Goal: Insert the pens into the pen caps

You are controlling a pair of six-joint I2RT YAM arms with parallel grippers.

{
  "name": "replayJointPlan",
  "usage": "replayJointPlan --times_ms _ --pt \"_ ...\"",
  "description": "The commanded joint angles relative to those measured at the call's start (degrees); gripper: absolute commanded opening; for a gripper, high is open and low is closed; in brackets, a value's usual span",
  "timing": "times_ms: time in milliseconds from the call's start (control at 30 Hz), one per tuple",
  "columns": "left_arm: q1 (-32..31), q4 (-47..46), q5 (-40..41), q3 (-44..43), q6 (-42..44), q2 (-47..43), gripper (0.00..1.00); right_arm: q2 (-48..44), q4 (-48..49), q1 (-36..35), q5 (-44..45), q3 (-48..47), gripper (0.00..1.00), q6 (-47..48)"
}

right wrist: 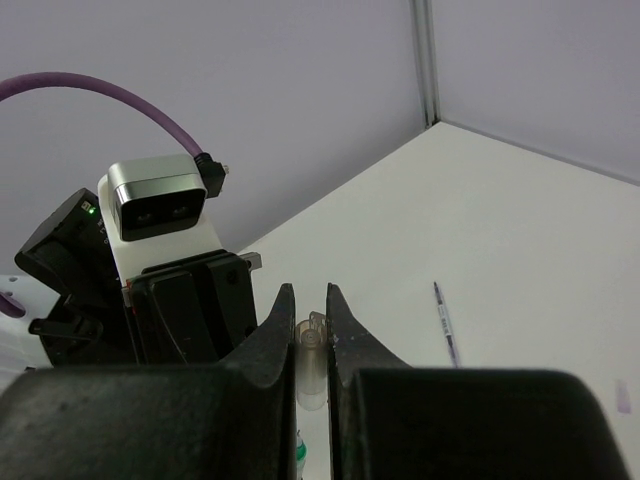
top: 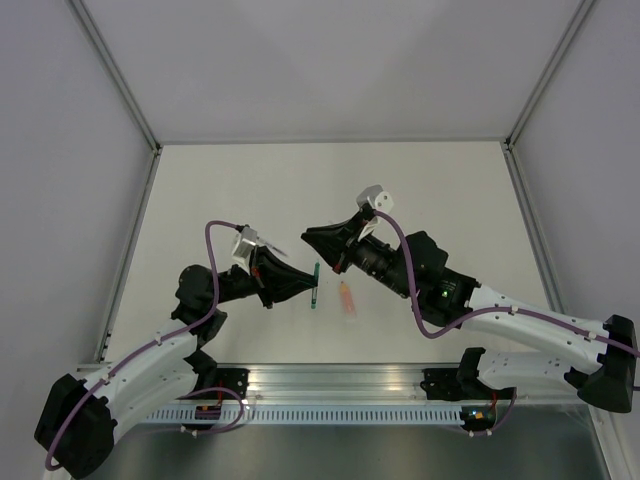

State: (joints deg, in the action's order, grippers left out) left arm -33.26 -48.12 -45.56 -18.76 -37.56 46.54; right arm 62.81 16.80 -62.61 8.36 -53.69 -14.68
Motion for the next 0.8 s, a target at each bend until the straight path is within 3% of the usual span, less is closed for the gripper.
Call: replayJointPlan --times_ms 0,767 --pt "-0.1 -1.5 0.6 -0.1 0.6 -0.1 0.02 -0.5 -0.4 0.0 -1.1 -0.3 0.00 -0.9" --pt "-0.1 0.3 1.8 0.0 2.3 -1.5 0.02 -1.2 -4.2 0.0 -5.0 0.2 0.00 -4.3"
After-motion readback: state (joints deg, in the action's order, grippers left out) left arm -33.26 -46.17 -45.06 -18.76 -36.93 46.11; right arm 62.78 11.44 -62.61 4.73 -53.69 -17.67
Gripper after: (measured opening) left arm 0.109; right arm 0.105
